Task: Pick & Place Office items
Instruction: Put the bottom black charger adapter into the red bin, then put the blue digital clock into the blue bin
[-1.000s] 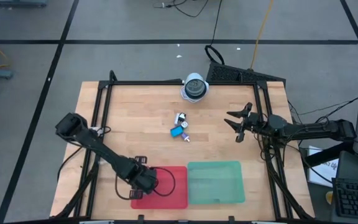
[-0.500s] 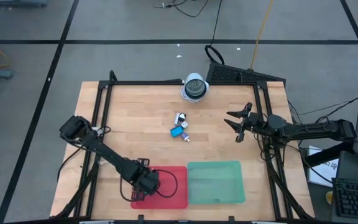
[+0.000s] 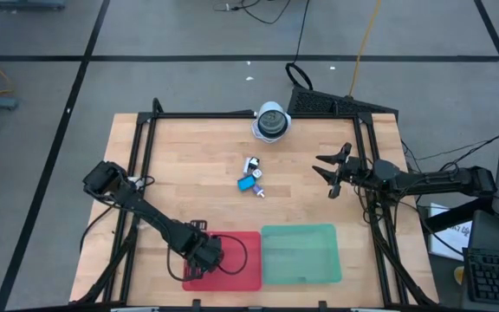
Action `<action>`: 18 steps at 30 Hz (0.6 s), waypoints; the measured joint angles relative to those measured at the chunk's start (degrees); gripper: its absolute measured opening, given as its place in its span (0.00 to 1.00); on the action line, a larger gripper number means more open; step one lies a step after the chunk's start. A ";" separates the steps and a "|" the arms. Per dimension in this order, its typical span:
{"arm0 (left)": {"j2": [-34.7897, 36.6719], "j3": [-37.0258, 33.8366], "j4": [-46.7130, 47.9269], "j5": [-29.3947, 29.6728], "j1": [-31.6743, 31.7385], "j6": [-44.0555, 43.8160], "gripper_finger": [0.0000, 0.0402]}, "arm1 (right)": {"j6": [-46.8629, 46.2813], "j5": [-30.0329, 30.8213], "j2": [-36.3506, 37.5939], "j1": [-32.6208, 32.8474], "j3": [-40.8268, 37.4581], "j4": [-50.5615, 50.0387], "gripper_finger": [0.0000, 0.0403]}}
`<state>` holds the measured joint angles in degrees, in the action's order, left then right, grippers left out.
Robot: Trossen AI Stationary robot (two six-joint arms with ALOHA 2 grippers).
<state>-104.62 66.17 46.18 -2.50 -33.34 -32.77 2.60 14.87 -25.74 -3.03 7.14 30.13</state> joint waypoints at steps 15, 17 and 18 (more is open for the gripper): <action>6.60 0.00 1.82 0.88 0.70 -3.16 0.54 | 0.01 0.00 0.00 0.01 0.00 -0.04 0.38; 8.60 0.00 1.77 2.32 0.70 -4.04 0.56 | 0.01 0.00 0.00 0.02 0.00 -0.05 0.38; 9.60 0.00 1.81 2.68 0.70 -4.11 0.56 | 0.01 0.00 0.00 0.02 0.00 -0.06 0.38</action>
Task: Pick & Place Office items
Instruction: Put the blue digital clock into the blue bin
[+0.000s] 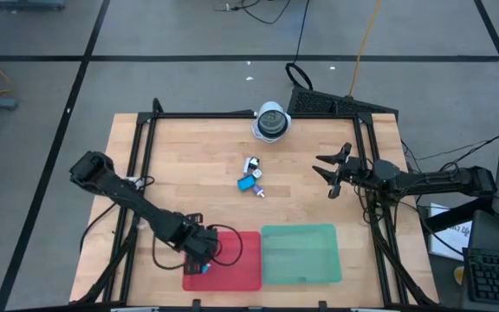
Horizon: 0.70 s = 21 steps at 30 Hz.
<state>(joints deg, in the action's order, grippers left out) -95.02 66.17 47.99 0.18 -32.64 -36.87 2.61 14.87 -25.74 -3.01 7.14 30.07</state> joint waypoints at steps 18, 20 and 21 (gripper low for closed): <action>31.88 0.00 -0.12 23.33 7.86 12.20 0.59 | 0.00 0.00 0.00 -0.02 0.02 -0.35 0.38; 35.29 0.00 -0.37 25.41 8.65 14.15 0.58 | -0.01 0.00 0.00 -0.02 0.02 -0.35 0.38; 36.98 0.00 0.24 26.62 8.89 14.38 0.58 | 0.04 0.00 0.00 0.00 0.02 -0.33 0.38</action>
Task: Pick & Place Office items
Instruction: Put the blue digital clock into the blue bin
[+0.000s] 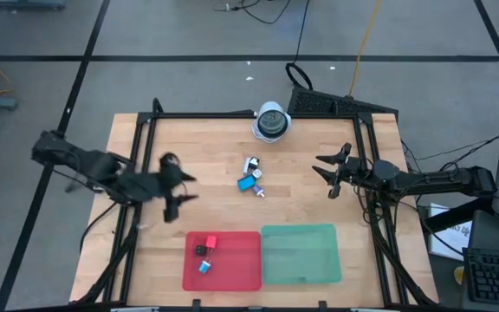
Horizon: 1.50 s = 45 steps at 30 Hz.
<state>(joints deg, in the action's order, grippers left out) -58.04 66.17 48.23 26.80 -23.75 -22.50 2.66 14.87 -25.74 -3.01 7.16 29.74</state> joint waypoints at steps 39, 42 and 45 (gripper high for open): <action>54.80 -60.47 -51.80 -32.52 31.56 7.36 0.59 | 0.55 0.27 -1.75 -0.02 0.00 0.00 0.38; 54.82 -61.78 -52.64 -34.28 32.90 7.58 0.59 | 0.56 0.27 -1.75 -0.02 0.00 0.01 0.38; 54.84 -63.46 -54.90 -34.76 33.98 7.75 0.59 | 0.57 0.28 -1.75 -0.02 0.00 0.00 0.38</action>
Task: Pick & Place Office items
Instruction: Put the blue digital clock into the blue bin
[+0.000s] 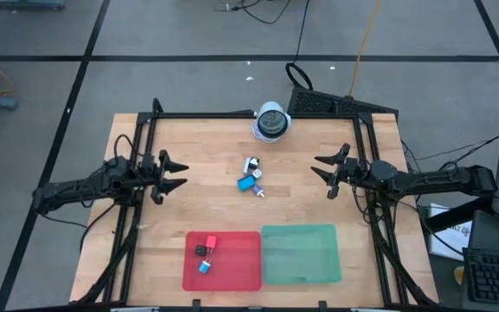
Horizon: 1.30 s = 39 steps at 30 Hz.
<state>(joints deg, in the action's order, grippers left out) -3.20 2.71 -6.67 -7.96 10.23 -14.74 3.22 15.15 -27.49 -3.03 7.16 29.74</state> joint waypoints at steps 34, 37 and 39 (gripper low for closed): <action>-0.15 -1.78 4.91 13.83 2.61 13.00 0.59 | -1.83 -0.21 0.00 0.00 0.00 -0.01 0.38; -0.15 -1.78 4.93 13.83 2.61 13.00 0.59 | -2.70 -1.15 0.00 -0.01 0.00 -1.79 0.38; -0.15 -1.78 4.94 13.83 2.61 13.00 0.59 | -2.35 -3.48 0.18 -0.06 0.00 -4.26 0.38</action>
<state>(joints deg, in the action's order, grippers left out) -3.36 0.93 -1.74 5.87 12.84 -1.74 0.88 11.68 -27.30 -3.08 7.16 25.47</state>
